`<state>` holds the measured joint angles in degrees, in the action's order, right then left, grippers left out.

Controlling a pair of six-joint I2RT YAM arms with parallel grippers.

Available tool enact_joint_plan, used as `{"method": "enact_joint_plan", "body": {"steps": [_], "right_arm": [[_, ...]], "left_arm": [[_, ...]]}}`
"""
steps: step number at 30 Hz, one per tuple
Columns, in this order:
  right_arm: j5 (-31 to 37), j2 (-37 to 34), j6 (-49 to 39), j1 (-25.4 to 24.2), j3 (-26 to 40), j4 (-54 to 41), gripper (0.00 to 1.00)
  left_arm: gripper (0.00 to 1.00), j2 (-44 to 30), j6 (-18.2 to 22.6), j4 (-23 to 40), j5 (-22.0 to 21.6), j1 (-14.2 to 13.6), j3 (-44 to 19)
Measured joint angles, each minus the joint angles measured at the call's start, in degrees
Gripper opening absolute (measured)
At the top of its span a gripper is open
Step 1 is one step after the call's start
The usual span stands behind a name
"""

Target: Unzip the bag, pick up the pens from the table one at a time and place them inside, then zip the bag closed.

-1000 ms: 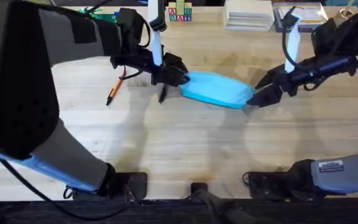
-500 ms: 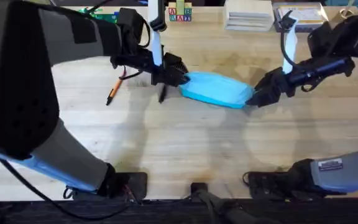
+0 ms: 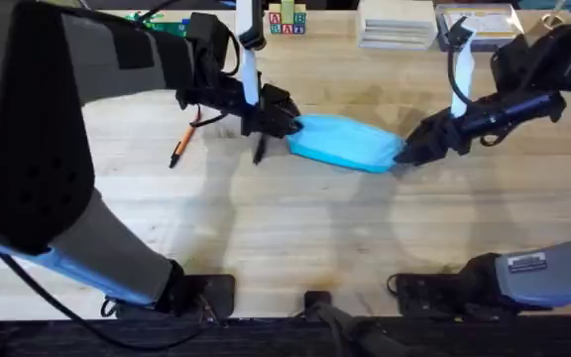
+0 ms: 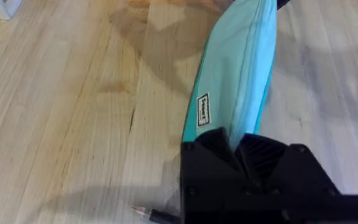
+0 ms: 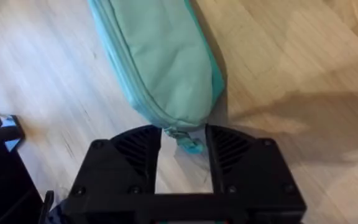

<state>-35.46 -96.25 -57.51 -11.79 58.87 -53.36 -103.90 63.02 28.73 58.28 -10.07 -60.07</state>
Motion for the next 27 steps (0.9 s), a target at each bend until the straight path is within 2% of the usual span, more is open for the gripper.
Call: {"method": "enact_joint_plan", "body": {"steps": [3,6,9,18,27], "right_arm": [[-0.2,0.0,0.0,0.0,0.0,-0.2,0.439],[-0.3,0.0,0.0,0.0,0.0,-0.3,0.411],[-0.5,0.0,0.0,0.0,0.0,-0.5,0.340],[0.3,0.0,0.0,0.1,0.0,-0.9,0.286],[0.9,0.0,0.1,0.3,0.0,-1.7,0.046]], "left_arm": [[0.042,0.0,0.0,0.0,0.0,0.0,0.0],[0.042,0.0,0.0,0.0,0.0,0.0,0.0],[0.042,0.0,0.0,0.0,0.0,0.0,0.0],[0.042,0.0,0.0,0.0,0.0,0.0,0.0],[0.042,0.0,0.0,0.0,0.0,0.0,0.0]]}}
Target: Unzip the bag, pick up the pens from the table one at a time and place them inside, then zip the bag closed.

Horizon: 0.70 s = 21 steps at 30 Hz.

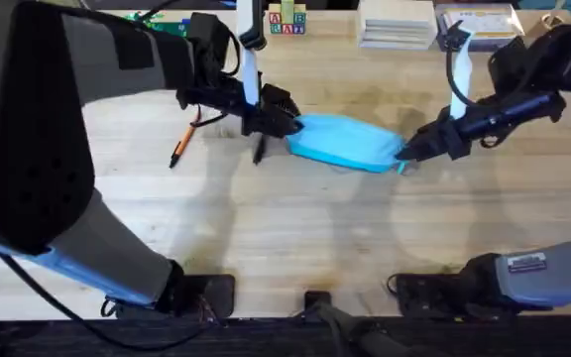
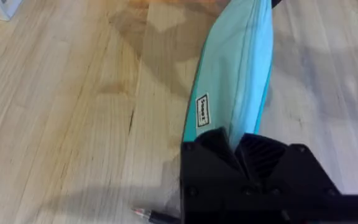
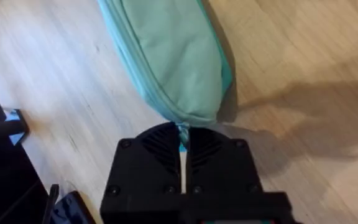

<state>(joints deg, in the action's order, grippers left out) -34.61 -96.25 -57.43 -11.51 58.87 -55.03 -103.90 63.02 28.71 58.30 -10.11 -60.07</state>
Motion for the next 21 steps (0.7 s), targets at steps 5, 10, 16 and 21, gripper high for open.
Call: {"method": "enact_joint_plan", "body": {"steps": [5,10,16,21], "right_arm": [[1.3,0.0,0.0,0.3,0.0,0.0,0.038],[2.4,0.0,0.4,0.5,0.0,0.0,0.031],[4.5,0.0,2.9,0.6,0.8,-0.1,0.031],[7.8,0.0,4.4,0.6,3.8,-3.3,0.031]], "left_arm": [[0.042,0.0,0.0,0.0,0.1,0.0,0.0],[0.042,0.0,0.0,0.0,0.1,-0.1,0.0],[0.042,0.0,0.0,0.1,0.3,-0.2,0.0],[0.042,0.0,0.0,0.2,0.5,-0.9,0.0]]}}
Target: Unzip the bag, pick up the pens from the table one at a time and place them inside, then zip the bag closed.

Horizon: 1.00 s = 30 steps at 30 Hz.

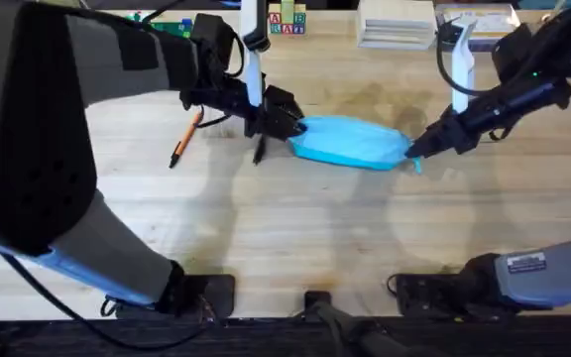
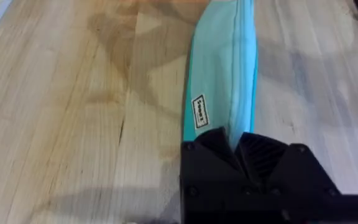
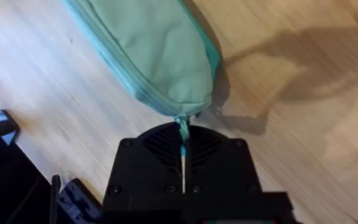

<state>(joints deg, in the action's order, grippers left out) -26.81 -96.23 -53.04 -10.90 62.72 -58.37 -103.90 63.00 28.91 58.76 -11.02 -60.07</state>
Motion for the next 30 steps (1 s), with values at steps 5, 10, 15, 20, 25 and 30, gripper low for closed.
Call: {"method": "enact_joint_plan", "body": {"steps": [5,10,15,20,25,30], "right_arm": [[2.7,0.0,3.4,0.0,3.6,-2.8,0.030],[4.9,0.0,7.6,0.0,8.4,-7.5,0.031],[5.5,0.0,12.9,0.0,11.2,-10.1,0.031],[5.9,0.0,21.3,0.3,11.6,-10.3,0.031],[7.2,0.0,22.4,2.9,11.7,-10.3,0.030],[8.4,0.0,22.4,6.7,12.2,-10.3,0.031]], "left_arm": [[0.042,0.0,0.0,0.0,0.1,-0.7,0.0],[0.042,0.0,0.0,0.0,0.2,-0.7,0.0],[0.042,0.0,0.0,0.0,0.1,-0.6,0.0],[0.042,0.0,0.0,0.0,0.2,-0.6,0.0],[0.042,0.0,0.0,0.0,0.1,-0.6,0.0],[0.042,0.0,0.0,0.0,0.1,-0.6,0.0]]}}
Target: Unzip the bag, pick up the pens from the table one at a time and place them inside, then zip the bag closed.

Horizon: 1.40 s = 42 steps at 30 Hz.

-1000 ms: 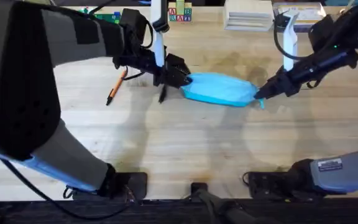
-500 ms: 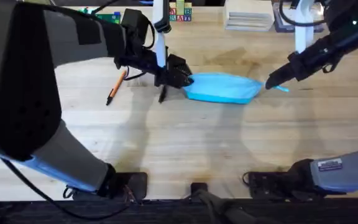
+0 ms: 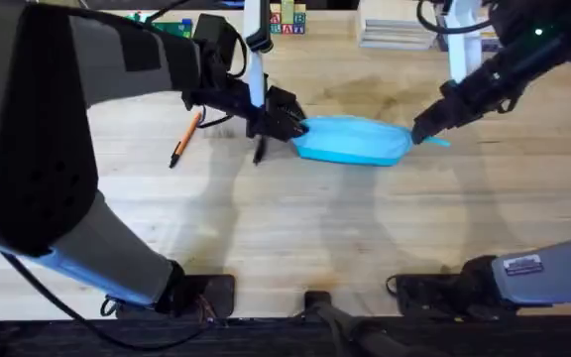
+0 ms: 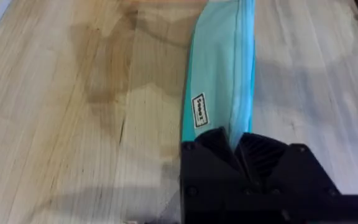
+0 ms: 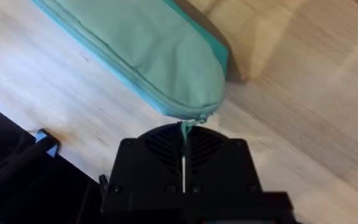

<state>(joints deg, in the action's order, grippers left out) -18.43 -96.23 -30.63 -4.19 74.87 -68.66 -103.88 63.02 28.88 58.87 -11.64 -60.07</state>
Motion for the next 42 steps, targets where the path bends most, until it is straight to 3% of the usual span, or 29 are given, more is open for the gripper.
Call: {"method": "enact_joint_plan", "body": {"steps": [5,20,42], "right_arm": [[0.7,0.0,0.0,2.3,0.5,0.0,0.031],[1.1,0.0,1.9,3.1,8.9,-5.1,0.031],[2.2,0.0,5.5,10.3,9.5,-2.9,0.031]], "left_arm": [[0.042,0.0,0.0,0.0,-0.1,0.1,0.0],[0.042,0.0,0.0,0.0,-0.5,0.8,0.0],[0.042,0.0,0.0,0.0,-0.7,0.9,0.0]]}}
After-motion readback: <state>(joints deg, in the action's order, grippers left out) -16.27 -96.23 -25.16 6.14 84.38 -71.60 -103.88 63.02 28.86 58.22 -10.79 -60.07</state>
